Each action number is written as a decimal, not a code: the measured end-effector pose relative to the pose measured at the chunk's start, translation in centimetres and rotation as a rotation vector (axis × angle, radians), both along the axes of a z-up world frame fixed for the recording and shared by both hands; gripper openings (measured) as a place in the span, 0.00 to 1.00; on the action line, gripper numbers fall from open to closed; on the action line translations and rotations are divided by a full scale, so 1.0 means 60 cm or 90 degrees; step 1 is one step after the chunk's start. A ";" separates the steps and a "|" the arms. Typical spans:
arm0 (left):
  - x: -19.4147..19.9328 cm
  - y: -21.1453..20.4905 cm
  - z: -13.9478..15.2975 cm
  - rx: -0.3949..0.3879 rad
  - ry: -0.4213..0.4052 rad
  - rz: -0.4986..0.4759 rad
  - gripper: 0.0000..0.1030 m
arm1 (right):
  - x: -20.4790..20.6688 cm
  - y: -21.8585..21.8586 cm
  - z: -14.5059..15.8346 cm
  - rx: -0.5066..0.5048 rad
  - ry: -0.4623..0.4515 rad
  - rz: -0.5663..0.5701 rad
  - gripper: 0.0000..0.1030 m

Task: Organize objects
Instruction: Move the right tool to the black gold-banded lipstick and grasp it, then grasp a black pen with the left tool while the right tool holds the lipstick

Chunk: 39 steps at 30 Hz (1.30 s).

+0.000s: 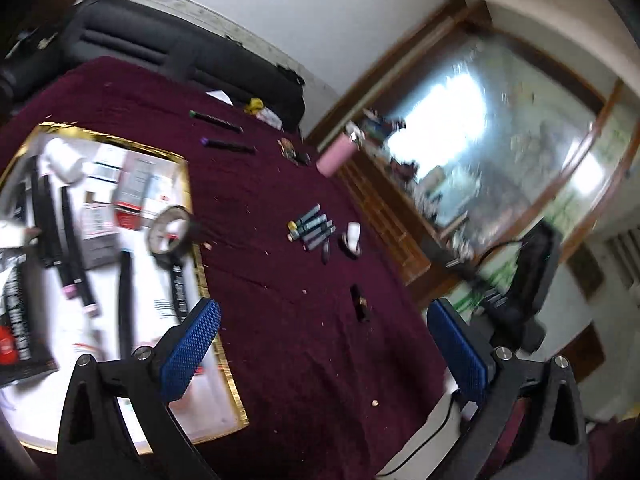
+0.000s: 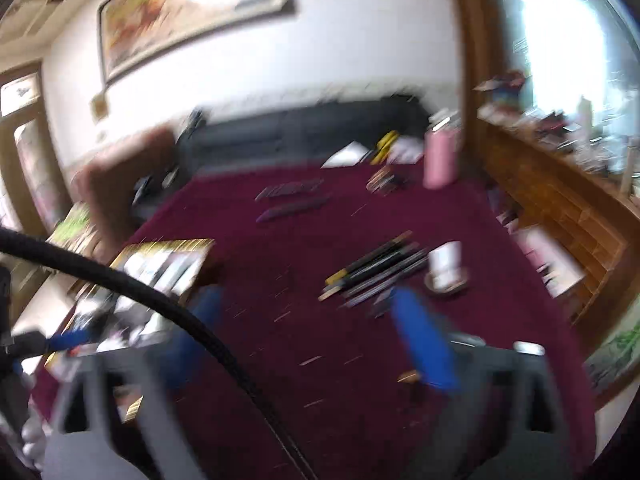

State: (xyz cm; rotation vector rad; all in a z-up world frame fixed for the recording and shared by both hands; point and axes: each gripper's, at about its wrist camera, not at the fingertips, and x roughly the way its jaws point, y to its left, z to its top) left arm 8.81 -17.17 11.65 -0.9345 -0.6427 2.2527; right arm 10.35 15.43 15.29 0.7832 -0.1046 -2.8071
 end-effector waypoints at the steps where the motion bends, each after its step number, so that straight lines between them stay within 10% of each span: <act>1: -0.003 0.014 0.000 -0.006 -0.001 -0.010 0.98 | -0.010 0.027 -0.004 -0.028 -0.022 0.010 1.00; 6: -0.019 0.059 -0.011 -0.019 -0.023 -0.031 0.98 | -0.100 0.113 -0.112 -0.020 -0.273 -0.028 0.72; 13: -0.039 0.085 -0.021 -0.050 -0.069 -0.026 0.98 | -0.134 0.084 -0.180 0.048 -0.326 -0.042 0.63; 19: -0.066 0.128 -0.009 -0.059 -0.060 -0.047 0.98 | -0.146 0.084 -0.213 0.090 -0.336 -0.057 0.15; 29: -0.177 0.343 -0.025 -0.175 -0.015 -0.181 0.95 | -0.114 0.200 -0.216 -0.055 -0.349 -0.070 0.15; 35: -0.252 0.468 -0.088 -0.303 -0.017 -0.235 0.53 | -0.113 0.233 -0.231 -0.149 -0.342 -0.044 0.15; 39: -0.279 0.499 -0.113 -0.342 -0.030 -0.243 0.48 | -0.123 0.232 -0.235 -0.167 -0.336 -0.030 0.15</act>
